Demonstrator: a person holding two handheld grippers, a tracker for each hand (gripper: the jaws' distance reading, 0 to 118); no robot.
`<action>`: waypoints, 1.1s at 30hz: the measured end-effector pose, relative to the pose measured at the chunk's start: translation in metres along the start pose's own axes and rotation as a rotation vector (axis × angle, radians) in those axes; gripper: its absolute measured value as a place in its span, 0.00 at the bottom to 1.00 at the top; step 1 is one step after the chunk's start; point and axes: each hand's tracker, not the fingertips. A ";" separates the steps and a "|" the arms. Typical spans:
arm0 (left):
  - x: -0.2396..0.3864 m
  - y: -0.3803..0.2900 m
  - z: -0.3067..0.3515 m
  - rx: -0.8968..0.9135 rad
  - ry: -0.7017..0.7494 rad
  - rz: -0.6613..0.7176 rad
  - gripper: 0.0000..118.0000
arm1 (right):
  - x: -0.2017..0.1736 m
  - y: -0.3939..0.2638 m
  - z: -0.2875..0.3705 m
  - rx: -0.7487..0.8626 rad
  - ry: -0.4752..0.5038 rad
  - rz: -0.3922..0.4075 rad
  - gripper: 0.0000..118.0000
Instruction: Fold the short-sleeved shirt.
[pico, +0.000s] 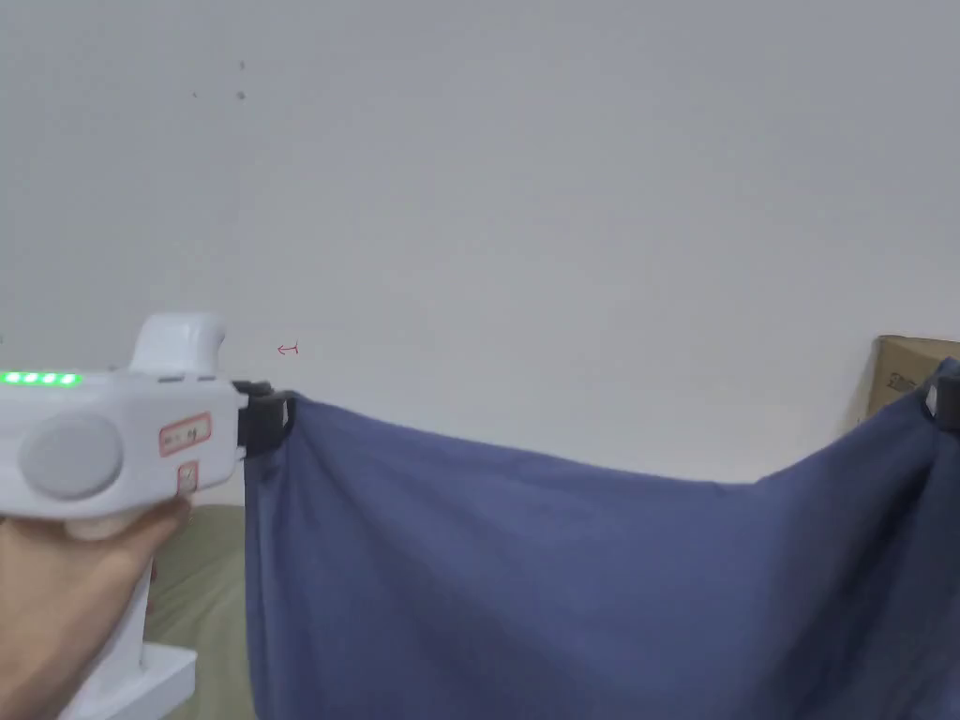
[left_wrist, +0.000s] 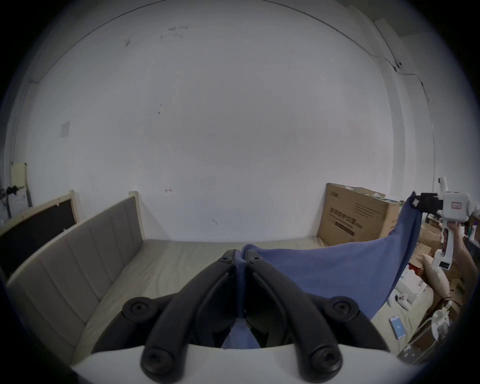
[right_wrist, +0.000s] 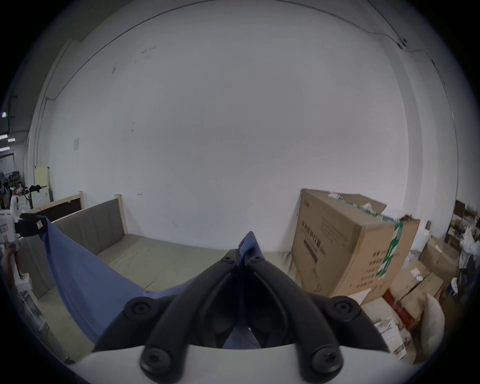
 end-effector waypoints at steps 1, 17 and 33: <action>-0.003 0.008 -0.008 -0.005 0.009 -0.007 0.04 | -0.002 0.008 -0.009 0.001 -0.008 0.000 0.02; -0.024 0.086 -0.110 0.045 0.118 0.008 0.04 | -0.027 0.110 -0.122 0.097 -0.137 0.057 0.02; -0.014 0.008 -0.189 -0.104 0.100 0.013 0.04 | -0.020 0.049 -0.189 -0.022 -0.126 0.015 0.02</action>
